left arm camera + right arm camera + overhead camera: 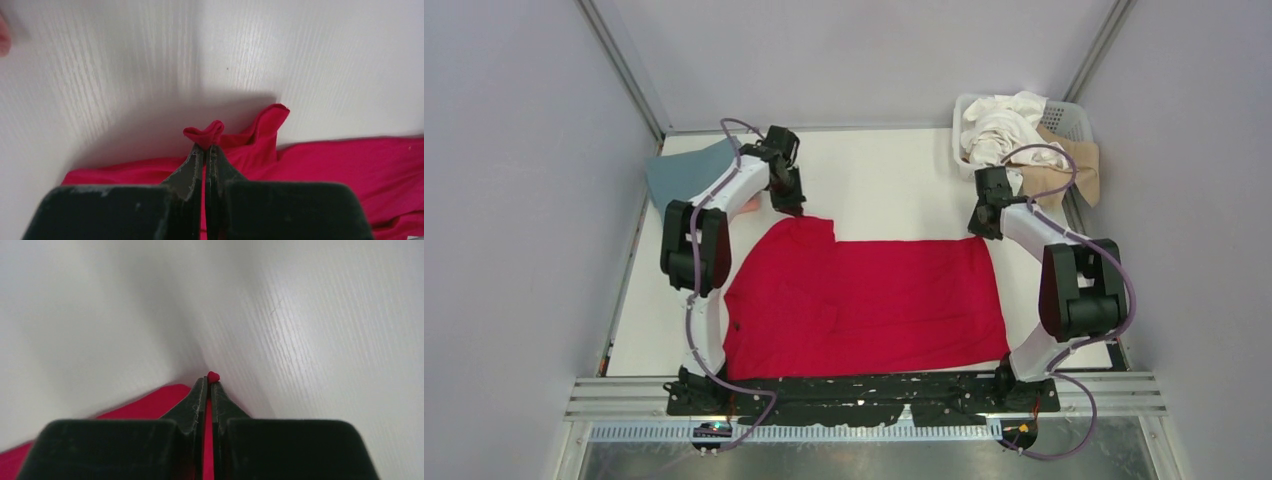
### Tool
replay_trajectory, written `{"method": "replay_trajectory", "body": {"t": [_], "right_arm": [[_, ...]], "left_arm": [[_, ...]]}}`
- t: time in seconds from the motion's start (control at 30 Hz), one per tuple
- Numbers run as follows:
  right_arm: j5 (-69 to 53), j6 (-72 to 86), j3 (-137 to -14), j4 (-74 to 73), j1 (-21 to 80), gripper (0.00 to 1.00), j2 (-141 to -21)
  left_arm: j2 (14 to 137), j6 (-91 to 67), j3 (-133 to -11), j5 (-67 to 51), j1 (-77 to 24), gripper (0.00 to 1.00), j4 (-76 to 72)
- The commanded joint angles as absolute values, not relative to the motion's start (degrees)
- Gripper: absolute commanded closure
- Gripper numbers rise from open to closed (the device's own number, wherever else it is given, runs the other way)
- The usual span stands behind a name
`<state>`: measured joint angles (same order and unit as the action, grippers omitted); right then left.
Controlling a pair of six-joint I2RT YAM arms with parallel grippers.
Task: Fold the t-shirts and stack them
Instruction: Grab the side of the flattened tshirt furthest away from the robot with both arms, then fold the other side of the tshirt into a rectangle
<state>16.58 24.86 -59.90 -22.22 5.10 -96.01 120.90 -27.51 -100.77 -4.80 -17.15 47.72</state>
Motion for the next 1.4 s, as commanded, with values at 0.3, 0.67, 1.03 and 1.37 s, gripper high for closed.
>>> {"method": "replay_trajectory", "body": {"t": [0.3,0.67,1.03,1.37], "right_arm": [[16.71,25.18,-51.46,-21.37,8.66,0.94,-79.97],[17.9,24.66,-46.48,-26.63,8.88,0.94,-67.94],[21.9,23.17,-46.5,-31.0,8.88,0.92,-61.8],[21.42,23.22,-45.57,-31.28,8.86,0.91,-58.2]], "left_arm": [[98.33,-27.11,-76.51,-5.88,-19.97,1.0,36.55],[78.78,-32.21,-58.46,-1.29,-23.22,1.0,35.02],[64.39,-37.6,-51.23,2.73,-26.93,1.0,40.69],[54.3,-45.02,-47.09,10.8,-33.98,1.0,49.87]]}}
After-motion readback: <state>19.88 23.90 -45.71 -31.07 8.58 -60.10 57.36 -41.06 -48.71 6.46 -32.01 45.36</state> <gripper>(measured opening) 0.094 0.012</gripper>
